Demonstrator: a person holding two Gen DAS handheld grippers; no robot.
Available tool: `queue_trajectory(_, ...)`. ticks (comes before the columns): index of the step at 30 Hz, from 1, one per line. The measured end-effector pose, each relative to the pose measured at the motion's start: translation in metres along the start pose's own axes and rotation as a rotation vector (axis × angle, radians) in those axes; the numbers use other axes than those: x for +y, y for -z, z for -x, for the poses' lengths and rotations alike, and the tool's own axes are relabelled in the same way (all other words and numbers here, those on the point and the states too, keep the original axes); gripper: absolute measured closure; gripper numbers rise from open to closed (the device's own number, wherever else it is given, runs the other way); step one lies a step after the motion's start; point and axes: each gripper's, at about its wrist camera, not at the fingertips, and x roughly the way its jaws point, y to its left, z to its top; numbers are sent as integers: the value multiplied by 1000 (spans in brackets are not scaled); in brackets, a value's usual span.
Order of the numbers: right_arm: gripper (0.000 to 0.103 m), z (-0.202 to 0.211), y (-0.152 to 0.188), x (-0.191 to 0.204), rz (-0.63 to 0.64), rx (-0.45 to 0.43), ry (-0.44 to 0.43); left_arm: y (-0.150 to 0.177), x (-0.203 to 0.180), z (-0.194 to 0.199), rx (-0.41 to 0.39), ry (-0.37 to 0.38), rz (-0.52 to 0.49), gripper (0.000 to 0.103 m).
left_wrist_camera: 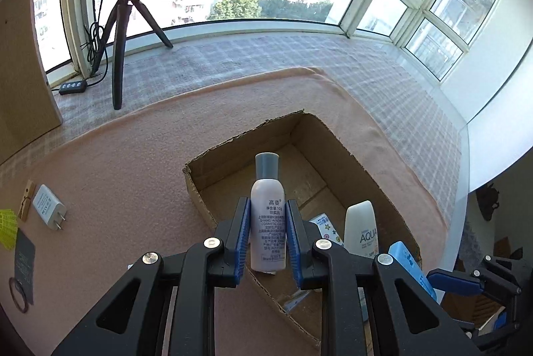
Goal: Organize objects
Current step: 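Carry the bottle and phone stand into the box and open both tools, then withdraw both tools from the box toward the purple cord and green stick tube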
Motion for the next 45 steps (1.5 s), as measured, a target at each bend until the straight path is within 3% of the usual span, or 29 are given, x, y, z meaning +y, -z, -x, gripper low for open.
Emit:
queue_trajectory(10,69,-9,-2,3,12,22,-10,-11,-6,-14,6,5,-8,81)
queue_trajectory(12,67,-9,-3,5,15,26,-29,-13,-4,-15,14,40,0,65)
queue_trajectory(13,56,-8,-2,6,14,26,-30,-13,-4,-15,16,39,7,39)
queue_trajectory(14,43,-7,-2,8,17,19,-24,-13,-3,-14,8,31,10,28)
queue_trajectory(16,36,-3,-2,12,37,-7,-5,-12,-4,-13,10,29,0,29)
queue_trajectory(30,36,-9,-2,22,38,21,-11,-1,17,4,4,0,18,28)
queue_trajectory(36,36,-14,0,31,16,35,-37,23,66,31,-7,-50,86,28)
queue_trajectory(45,36,-25,-1,70,40,56,-101,88,154,89,-19,-150,223,28)
